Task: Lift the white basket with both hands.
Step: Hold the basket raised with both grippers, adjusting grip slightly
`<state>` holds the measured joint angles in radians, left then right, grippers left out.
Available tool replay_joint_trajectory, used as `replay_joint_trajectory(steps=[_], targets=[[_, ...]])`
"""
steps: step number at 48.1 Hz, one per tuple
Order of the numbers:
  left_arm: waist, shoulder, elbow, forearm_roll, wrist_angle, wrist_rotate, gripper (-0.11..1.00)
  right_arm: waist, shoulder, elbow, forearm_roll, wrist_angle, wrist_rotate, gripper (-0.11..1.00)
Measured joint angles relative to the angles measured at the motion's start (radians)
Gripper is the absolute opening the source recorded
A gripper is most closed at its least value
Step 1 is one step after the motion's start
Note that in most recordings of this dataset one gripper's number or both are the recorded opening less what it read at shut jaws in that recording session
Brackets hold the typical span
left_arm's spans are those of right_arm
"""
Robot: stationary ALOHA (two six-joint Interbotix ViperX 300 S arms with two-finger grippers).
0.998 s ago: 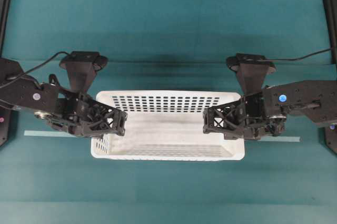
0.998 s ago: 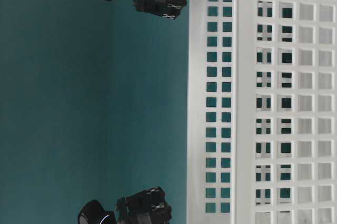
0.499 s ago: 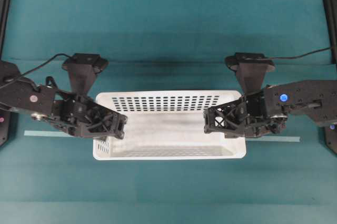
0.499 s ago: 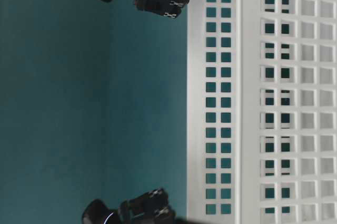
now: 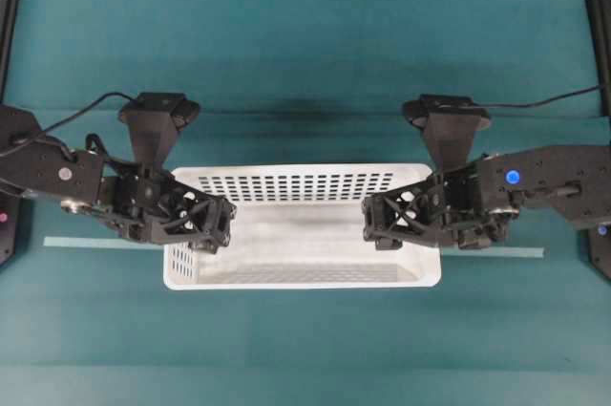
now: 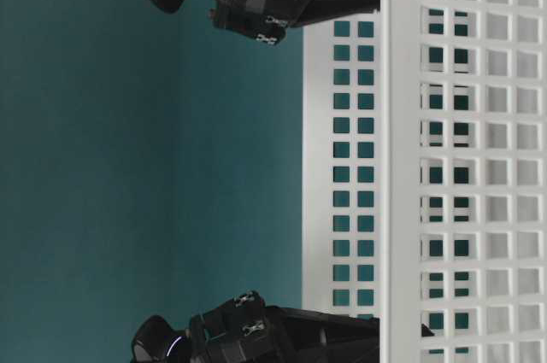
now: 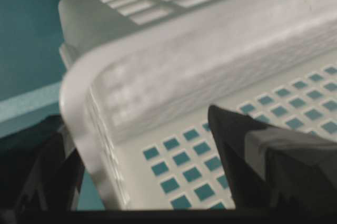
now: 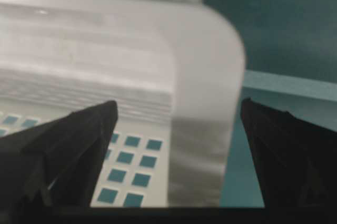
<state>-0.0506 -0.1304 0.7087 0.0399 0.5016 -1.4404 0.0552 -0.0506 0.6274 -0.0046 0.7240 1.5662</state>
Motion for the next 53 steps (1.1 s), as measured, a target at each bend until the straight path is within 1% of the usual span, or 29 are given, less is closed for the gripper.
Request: replay_joint_trajectory(steps=[7,19,27,38,45,50,53], targets=[[0.000,-0.018,-0.002,0.000,0.002,0.018,0.86,-0.009,-0.020,0.002,0.002,0.028,-0.003,0.96],[0.000,-0.124,0.006,0.000,0.026,0.072,0.86,-0.011,-0.132,0.008,0.002,0.095,-0.028,0.96],[0.003,-0.199,0.029,0.000,0.049,0.077,0.86,-0.025,-0.219,0.009,-0.008,0.120,-0.032,0.96],[0.006,-0.324,0.061,-0.002,0.054,0.083,0.86,-0.041,-0.305,0.009,-0.034,0.104,-0.044,0.96],[0.015,-0.405,0.075,-0.002,0.037,0.112,0.86,-0.041,-0.364,0.021,-0.040,0.044,-0.098,0.96],[0.017,-0.462,0.075,-0.002,0.009,0.160,0.86,-0.041,-0.405,0.038,-0.043,-0.025,-0.178,0.96],[0.015,-0.491,0.077,-0.003,-0.015,0.207,0.86,-0.041,-0.425,0.052,-0.046,-0.091,-0.233,0.96]])
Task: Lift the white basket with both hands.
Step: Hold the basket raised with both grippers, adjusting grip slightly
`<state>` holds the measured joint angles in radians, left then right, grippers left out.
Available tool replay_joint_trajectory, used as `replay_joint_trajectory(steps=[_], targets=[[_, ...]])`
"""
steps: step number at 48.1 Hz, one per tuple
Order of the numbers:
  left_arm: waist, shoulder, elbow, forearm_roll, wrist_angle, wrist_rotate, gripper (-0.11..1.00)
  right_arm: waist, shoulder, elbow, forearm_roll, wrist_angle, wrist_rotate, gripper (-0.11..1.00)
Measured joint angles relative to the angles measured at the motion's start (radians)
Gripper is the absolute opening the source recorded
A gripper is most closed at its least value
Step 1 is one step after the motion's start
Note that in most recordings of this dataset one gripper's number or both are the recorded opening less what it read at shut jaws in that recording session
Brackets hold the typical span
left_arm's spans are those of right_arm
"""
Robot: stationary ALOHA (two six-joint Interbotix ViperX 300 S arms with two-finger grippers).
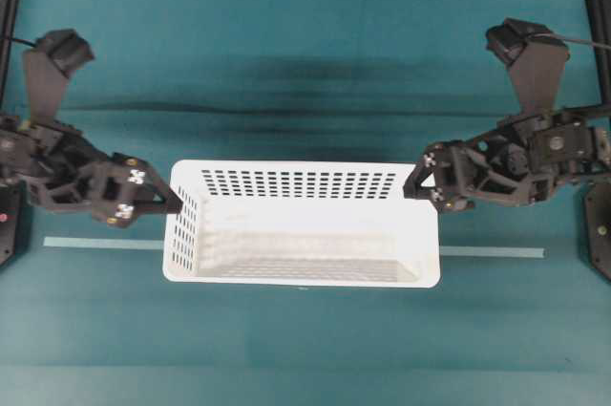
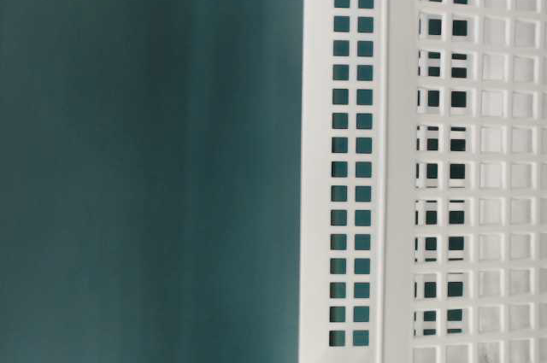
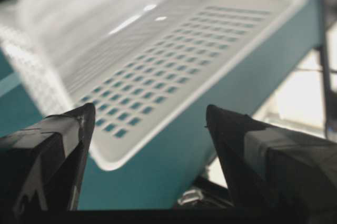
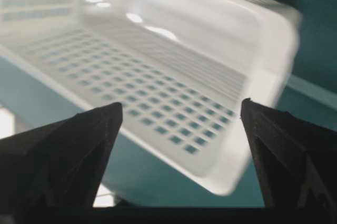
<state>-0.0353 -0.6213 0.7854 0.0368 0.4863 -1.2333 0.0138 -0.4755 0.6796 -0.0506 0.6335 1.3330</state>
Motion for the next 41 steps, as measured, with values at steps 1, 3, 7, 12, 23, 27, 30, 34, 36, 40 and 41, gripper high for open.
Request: replay_joint_trajectory(steps=[1,3,7,12,23,27,30,34,36,40,41], targets=[[0.000,-0.011,0.003,0.000,-0.009,0.025,0.86,0.000,-0.006,0.006,-0.002,-0.026,-0.020,0.96],[0.000,-0.028,0.006,0.002,-0.026,0.061,0.86,0.000,-0.020,0.015,-0.002,-0.081,-0.063,0.96],[0.000,-0.054,0.012,0.002,-0.061,0.132,0.86,0.000,-0.043,0.032,-0.003,-0.201,-0.149,0.95],[0.000,-0.087,0.015,0.002,-0.107,0.224,0.86,0.000,-0.077,0.054,-0.005,-0.364,-0.278,0.95],[-0.003,-0.181,0.021,0.002,-0.195,0.476,0.86,0.003,-0.137,0.087,-0.008,-0.505,-0.589,0.95],[-0.005,-0.222,0.026,0.000,-0.221,0.566,0.86,0.008,-0.153,0.097,-0.008,-0.517,-0.727,0.95],[-0.005,-0.253,0.031,0.002,-0.233,0.630,0.86,0.009,-0.170,0.104,-0.008,-0.525,-0.808,0.95],[-0.005,-0.293,0.031,0.000,-0.242,0.698,0.86,0.009,-0.202,0.118,-0.009,-0.545,-0.907,0.95],[-0.006,-0.314,0.031,0.002,-0.247,0.729,0.86,0.009,-0.221,0.126,-0.009,-0.557,-0.942,0.95],[-0.008,-0.364,0.031,0.002,-0.250,0.778,0.86,0.011,-0.264,0.141,-0.009,-0.581,-0.985,0.95],[-0.009,-0.374,0.031,0.000,-0.250,0.785,0.86,0.009,-0.275,0.144,-0.009,-0.588,-0.991,0.95]])
